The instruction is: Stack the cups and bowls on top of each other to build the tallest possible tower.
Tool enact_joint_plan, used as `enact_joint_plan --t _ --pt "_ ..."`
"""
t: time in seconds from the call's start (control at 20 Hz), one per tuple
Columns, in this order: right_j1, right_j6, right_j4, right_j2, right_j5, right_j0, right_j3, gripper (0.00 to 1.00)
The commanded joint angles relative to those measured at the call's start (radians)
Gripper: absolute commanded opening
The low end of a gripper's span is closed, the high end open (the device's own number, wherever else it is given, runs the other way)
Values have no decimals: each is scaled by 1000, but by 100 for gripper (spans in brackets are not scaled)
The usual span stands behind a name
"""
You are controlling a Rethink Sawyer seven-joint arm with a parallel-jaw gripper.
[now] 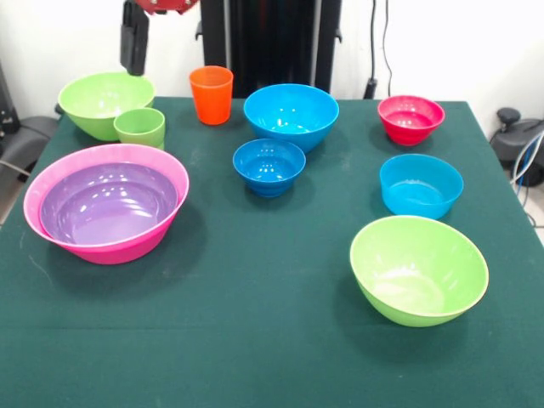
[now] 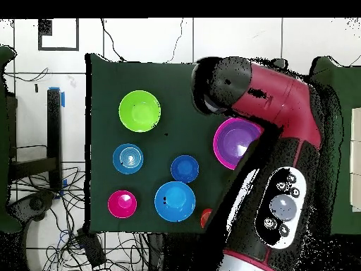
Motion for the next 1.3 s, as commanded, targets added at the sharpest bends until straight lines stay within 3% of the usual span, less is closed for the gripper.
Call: enact_joint_plan --t 0.05,0.45,1.3 --pt "38 -67 -12 180 -115 -1 170 0" --pt "143 -1 2 206 -104 -29 66 0" --pt "171 25 12 205 -91 -33 47 0"
